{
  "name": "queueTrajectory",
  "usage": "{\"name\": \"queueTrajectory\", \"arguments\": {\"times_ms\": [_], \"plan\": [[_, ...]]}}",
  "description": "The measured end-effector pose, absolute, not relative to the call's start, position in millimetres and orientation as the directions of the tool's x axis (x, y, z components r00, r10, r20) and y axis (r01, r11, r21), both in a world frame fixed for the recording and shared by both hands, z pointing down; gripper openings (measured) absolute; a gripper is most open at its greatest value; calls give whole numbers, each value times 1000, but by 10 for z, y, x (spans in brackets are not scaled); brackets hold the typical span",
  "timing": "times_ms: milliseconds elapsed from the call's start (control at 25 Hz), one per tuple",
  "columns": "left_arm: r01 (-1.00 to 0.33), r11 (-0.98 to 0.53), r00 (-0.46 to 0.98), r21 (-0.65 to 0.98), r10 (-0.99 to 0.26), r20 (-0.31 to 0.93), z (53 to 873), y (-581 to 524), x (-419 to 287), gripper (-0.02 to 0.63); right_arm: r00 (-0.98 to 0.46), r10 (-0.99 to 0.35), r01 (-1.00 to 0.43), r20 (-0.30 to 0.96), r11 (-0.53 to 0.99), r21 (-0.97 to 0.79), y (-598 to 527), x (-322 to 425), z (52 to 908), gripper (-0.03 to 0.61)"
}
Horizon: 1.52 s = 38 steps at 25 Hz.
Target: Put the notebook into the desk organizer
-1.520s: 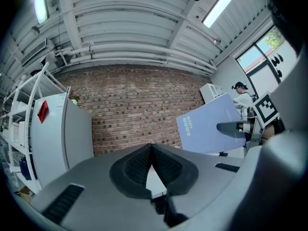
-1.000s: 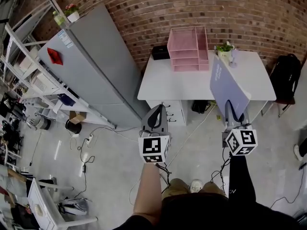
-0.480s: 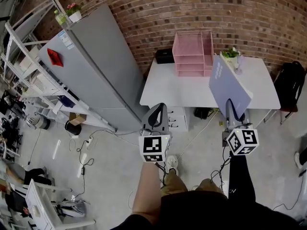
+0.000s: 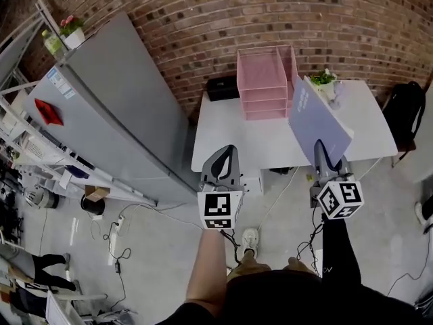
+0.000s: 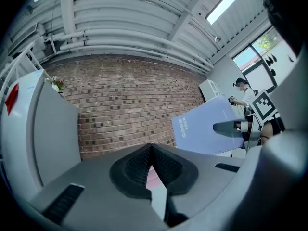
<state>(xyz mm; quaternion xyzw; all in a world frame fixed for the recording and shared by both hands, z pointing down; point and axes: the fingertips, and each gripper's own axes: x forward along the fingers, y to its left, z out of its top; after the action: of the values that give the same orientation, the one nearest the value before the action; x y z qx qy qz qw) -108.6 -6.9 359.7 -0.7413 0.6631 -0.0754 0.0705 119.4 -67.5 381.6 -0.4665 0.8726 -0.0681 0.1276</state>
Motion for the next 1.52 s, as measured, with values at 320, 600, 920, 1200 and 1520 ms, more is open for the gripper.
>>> {"name": "queueTrajectory", "arguments": {"times_ms": [320,600,920,1200,1520], "plan": [[-952,-231,225,-201,-973,50,3633,-936,-1559,8,-464,-877,-813,-126,478,-333,-1309,638,3922,31],[-932,-302,294,-200,-953,69,3713,-1413,-1944,8,-433,-890,-714,-143,435,-548,-1681,225,4129,31],[-919,-345,333,-192,-939,91,3863,-1656,-2164,8,-506,-846,-544,-168,465,-698,-1797,-128,4495,31],[-920,-349,336,-180,-937,101,3964,-1805,-2219,8,-603,-793,-570,-88,505,-648,-1894,-394,4765,30],[-932,-317,298,-174,-946,128,4080,-1994,-2270,8,-703,-710,-511,-38,541,-668,-2128,-563,4986,31]]}}
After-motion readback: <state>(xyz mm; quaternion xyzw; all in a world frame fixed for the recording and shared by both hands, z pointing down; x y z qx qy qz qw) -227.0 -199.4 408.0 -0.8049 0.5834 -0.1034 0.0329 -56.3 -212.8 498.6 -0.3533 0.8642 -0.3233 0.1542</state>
